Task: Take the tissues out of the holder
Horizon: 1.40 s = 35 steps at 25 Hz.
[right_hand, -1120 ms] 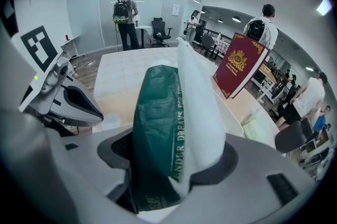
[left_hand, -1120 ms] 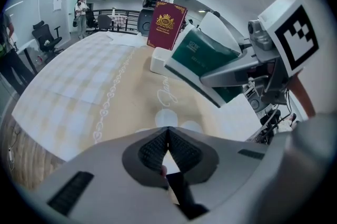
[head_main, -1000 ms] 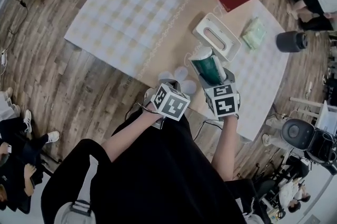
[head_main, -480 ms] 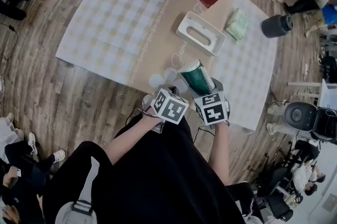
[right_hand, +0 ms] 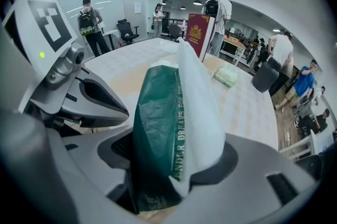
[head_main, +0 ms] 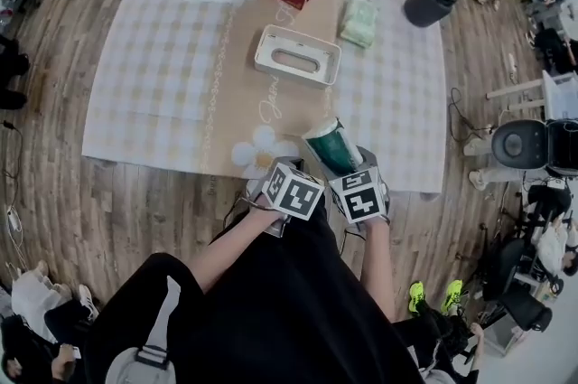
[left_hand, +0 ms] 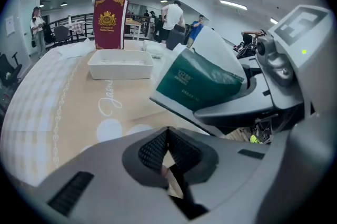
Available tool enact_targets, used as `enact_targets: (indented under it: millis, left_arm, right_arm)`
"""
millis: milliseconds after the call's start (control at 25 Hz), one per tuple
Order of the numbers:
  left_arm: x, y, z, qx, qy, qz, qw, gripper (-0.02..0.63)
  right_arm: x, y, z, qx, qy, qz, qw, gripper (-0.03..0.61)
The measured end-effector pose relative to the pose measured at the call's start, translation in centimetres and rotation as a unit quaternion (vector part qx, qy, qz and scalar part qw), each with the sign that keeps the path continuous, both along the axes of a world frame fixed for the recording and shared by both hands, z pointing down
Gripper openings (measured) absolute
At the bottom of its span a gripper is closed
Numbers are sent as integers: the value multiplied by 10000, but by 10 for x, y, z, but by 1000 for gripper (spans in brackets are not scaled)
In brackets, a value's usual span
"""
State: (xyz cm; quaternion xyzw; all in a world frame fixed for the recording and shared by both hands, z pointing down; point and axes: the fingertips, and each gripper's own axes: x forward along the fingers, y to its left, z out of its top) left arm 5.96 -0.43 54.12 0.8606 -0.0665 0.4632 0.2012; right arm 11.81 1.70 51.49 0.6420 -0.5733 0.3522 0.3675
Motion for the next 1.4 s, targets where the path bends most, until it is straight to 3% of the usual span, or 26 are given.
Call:
enact_targets:
  millis: [400,880,1200,1400]
  left_arm:
    - [40,44,-3,79,-65,376,9992,6]
    - [108,112,-7,127,-174,568,9982,6]
    - [183,156,-2,235,-306,823,9959,6]
    - [202,196,0,288,-267,933,9949,6]
  right_arm:
    - [33,57,0,134,-181,671,9975,304]
    - [99,127,0,177,-310,817,9960,304]
    - [169,171,5,175,-497,995,9936,304]
    - [179,207,10,283,-639,1166,9907,304]
